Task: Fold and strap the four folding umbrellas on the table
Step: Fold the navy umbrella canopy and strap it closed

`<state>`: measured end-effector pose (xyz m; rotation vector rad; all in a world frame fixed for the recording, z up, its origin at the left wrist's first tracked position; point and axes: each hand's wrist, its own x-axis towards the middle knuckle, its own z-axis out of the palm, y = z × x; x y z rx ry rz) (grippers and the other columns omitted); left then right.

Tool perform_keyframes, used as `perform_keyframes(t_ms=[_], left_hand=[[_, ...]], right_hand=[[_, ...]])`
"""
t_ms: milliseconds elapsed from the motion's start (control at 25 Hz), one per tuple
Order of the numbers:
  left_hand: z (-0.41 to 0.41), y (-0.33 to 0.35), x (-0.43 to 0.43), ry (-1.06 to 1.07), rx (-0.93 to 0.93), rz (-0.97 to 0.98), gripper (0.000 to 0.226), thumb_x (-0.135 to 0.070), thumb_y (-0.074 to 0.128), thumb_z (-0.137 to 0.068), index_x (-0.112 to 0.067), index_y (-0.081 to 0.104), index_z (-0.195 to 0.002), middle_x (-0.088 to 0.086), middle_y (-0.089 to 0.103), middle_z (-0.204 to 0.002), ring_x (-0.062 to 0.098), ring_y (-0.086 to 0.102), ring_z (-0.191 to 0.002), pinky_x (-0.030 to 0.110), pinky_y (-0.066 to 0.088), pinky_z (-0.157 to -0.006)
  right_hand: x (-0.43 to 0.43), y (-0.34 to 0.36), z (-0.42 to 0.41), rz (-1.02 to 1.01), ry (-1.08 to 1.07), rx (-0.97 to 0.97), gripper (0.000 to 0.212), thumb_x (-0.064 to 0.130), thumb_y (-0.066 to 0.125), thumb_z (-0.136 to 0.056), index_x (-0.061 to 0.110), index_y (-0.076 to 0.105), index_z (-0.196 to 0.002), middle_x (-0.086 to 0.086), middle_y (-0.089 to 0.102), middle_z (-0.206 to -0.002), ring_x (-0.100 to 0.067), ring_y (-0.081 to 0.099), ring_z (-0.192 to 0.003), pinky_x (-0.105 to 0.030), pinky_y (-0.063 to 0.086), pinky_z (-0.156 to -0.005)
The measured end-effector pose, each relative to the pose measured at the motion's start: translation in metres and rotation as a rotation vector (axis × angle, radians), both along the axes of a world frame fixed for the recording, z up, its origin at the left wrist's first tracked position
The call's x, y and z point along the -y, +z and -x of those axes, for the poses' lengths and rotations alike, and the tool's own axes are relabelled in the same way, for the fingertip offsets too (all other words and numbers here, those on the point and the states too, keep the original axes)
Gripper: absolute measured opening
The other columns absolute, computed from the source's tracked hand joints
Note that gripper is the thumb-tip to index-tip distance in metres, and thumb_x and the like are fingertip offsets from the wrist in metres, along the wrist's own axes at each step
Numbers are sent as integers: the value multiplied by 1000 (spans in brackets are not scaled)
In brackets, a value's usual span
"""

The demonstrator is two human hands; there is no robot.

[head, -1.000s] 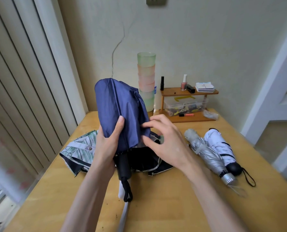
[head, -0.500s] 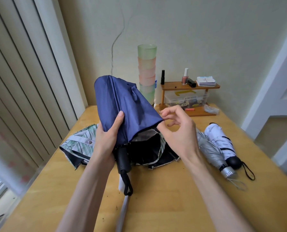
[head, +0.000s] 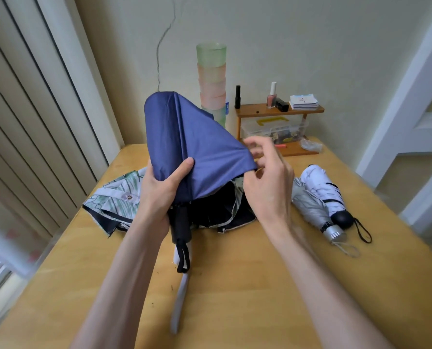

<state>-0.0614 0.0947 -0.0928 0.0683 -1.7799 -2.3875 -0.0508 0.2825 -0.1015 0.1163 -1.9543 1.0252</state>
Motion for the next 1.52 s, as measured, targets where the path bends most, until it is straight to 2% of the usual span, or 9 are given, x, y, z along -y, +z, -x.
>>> perform_keyframes(t_ms=[280,480,680,800,880,1000,1200,1360,1520], left_hand=[[-23,-3,3,-40,8,62,43,-8,78,-89,-21,65,-128,1,76,-120,25,74,-111,38,62,-91],[-36,-5,4,-22,-46,69,54,-9,84,-86,-24,63,-133,-4,74,-124,16,74,-109,41,60,-100],[-38,-13,14,-94,-65,89,67,-17,91,-78,-24,61,-138,-5,75,-127,15,73,-114,41,58,-101],[-31,-15,19,-43,-73,82,64,-21,91,-79,-25,63,-136,-6,75,-127,15,73,-115,40,58,-101],[-25,-17,20,7,-53,57,59,-18,88,-83,-23,62,-136,-5,75,-127,16,73,-114,43,59,-102],[-17,-18,20,22,-53,43,57,-16,86,-85,-21,62,-136,-3,76,-125,18,74,-113,44,60,-100],[-8,-9,28,45,-105,32,62,-14,85,-85,-26,59,-140,-6,75,-125,19,74,-114,45,59,-101],[-6,-3,29,32,-151,43,68,-16,86,-83,-25,57,-143,-5,74,-129,19,73,-117,47,56,-105],[1,-2,32,64,-160,33,68,-16,86,-84,-28,56,-144,-6,74,-130,17,73,-117,45,57,-104]], right_hand=[[-8,-1,-28,-272,-111,66,74,-8,62,-74,12,59,-145,-8,72,-129,-34,70,-95,-29,36,-67],[-4,-14,-42,-469,-366,-127,85,-15,63,-60,2,61,-143,-14,74,-107,-36,68,-80,-37,40,-68],[0,-18,-31,59,167,215,81,-17,50,-74,18,63,-146,3,77,-121,-20,73,-107,-38,59,-88],[-3,-12,-19,368,283,307,58,-20,55,-79,12,76,-122,14,78,-100,-1,74,-92,-33,61,-85],[-7,-7,-21,153,50,117,45,-12,60,-78,15,78,-110,16,70,-84,-6,63,-71,-28,50,-68],[-9,-9,-20,-204,-195,-196,31,3,58,-88,12,75,-112,1,67,-92,-15,55,-75,-30,39,-62],[-16,-8,-4,-18,-98,-52,50,-5,62,-77,16,68,-122,4,68,-98,-9,57,-79,-39,54,-69],[0,10,3,430,302,122,47,-4,52,-79,15,70,-118,4,77,-103,-5,72,-97,-23,55,-80],[-2,6,6,227,180,29,28,0,71,-84,16,74,-107,7,75,-81,-4,65,-70,-25,51,-63]])
